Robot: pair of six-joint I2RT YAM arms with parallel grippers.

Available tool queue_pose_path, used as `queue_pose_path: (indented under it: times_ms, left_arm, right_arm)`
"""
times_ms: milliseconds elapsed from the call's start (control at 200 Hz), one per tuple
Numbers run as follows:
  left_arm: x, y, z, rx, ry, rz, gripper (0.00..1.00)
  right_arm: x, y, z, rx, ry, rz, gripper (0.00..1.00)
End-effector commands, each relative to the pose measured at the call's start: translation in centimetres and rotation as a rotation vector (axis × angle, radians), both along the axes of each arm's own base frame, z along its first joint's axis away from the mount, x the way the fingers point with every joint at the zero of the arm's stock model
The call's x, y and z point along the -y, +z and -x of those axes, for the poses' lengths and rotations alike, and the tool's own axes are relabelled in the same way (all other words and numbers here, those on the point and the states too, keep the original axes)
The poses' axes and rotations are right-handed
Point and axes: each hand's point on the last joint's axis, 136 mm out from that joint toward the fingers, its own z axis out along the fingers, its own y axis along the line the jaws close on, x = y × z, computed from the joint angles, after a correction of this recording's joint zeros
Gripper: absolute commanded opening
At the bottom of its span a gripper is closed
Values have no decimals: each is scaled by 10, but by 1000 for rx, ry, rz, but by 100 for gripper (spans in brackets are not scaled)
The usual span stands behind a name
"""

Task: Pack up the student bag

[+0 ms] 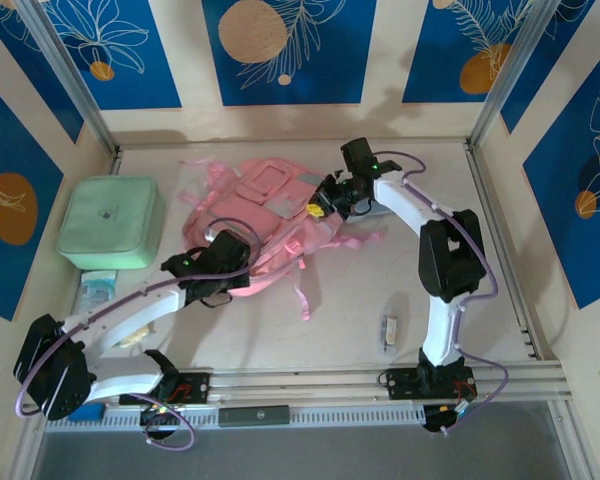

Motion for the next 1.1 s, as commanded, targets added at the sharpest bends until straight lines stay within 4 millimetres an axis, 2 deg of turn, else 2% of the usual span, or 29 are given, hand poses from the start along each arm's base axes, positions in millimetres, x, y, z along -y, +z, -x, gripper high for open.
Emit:
queue_pose_path:
  times_ms: [0, 45, 110, 265, 380, 515, 625, 755, 945, 1095]
  left_arm:
    - [8, -9, 24, -91, -44, 67, 0]
    - [23, -2, 20, -69, -72, 110, 0]
    - [34, 8, 16, -44, -91, 108, 0]
    - [46, 22, 5, 0, -121, 99, 0]
    - [50, 27, 4, 19, -143, 109, 0]
    - [54, 26, 5, 19, -187, 108, 0]
    - [55, 28, 5, 25, -196, 115, 0]
    - [56, 27, 6, 24, -200, 114, 0]
    - [58, 28, 6, 25, -197, 138, 0]
    - [60, 27, 5, 19, -198, 137, 0]
  right_arm:
    - [-1, 19, -25, 121, 50, 1, 0]
    - [-5, 20, -27, 125, 72, -7, 0]
    - [-5, 18, -27, 117, 88, 9, 0]
    - [4, 18, -15, 107, 96, 8, 33]
    - [3, 21, 13, 80, 121, -11, 47]
    - [-9, 28, 54, 67, 143, -33, 56]
    - [-28, 23, 84, 37, 153, -33, 58]
    - [-59, 14, 100, 18, 144, -58, 55]
    - [-90, -2, 97, 13, 117, -48, 50]
    - [-98, -13, 93, 23, 103, 3, 48]
